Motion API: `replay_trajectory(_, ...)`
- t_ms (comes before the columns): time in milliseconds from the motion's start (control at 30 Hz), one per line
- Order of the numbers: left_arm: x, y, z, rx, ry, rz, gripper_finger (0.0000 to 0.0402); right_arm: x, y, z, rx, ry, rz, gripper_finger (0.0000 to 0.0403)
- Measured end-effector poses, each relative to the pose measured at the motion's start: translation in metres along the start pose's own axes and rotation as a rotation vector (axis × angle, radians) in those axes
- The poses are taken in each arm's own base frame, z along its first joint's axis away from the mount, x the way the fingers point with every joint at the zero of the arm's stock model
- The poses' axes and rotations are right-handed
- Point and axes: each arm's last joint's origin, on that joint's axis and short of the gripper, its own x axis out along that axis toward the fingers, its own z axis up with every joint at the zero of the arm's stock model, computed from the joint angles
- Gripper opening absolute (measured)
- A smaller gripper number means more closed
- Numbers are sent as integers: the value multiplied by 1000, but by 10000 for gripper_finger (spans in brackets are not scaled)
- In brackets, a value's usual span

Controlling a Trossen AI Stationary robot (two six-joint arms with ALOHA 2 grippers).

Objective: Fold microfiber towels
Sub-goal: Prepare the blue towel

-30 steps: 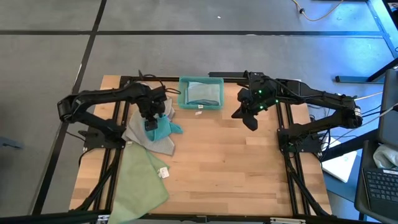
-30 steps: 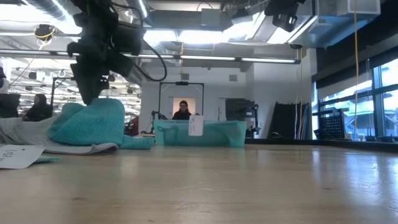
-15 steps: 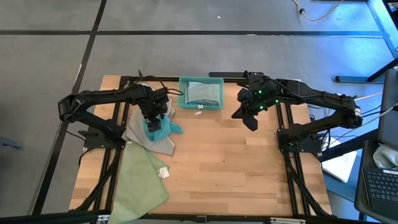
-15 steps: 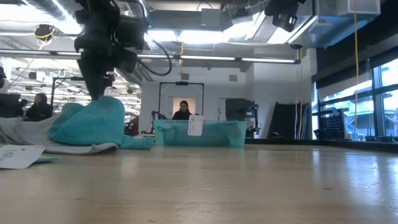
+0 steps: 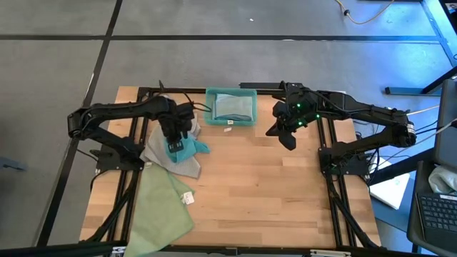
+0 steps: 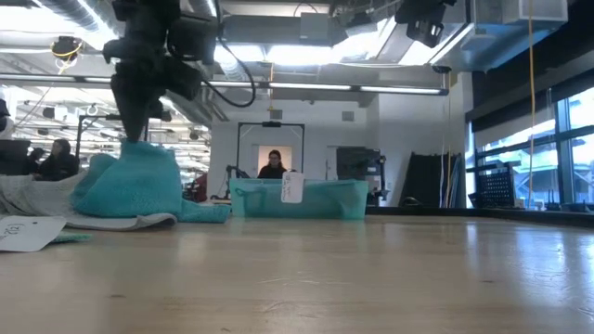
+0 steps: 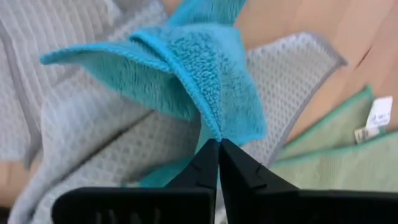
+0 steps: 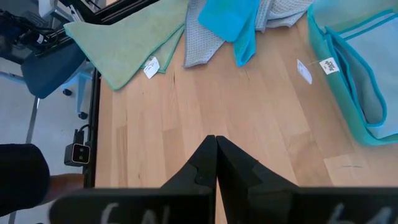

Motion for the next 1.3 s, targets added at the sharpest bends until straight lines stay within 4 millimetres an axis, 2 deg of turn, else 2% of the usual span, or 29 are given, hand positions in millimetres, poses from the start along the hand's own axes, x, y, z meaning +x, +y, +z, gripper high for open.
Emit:
replay_trajectory(233, 1, -11, -3, -8, 27, -33, 0, 0, 0, 0, -19, 0, 0, 12)
replay_trajectory(367, -15, -25, 4, -4, -28, -59, 0, 0, 0, 0, -22, -1, 0, 12)
replay_trajectory(467, -44, -40, 14, 13, -135, -81, 0, 0, 0, 0, -32, -2, -3, 12)
replay_trajectory(633, -116, -68, 22, 45, -396, -119, 0, 0, 0, 2, -101, -18, -18, 12)
replay_trajectory(800, -184, -91, 11, 109, -642, -193, 0, 0, 2, 10, -183, -101, -5, 12)
replay_trajectory(933, -223, -103, -1, 164, -812, -256, 0, -1, 5, 23, -270, -228, 30, 12)
replay_trajectory(1000, -230, -106, -6, 154, -836, -265, 0, -1, 7, 29, -323, -293, 33, 12)
replay_trajectory(1133, -229, -112, -8, 125, -811, -295, 0, 5, 8, 42, -447, -386, 23, 15)
replay_trajectory(1300, -222, -123, 2, 141, -790, -321, 0, 24, 6, 57, -512, -472, 40, 46)
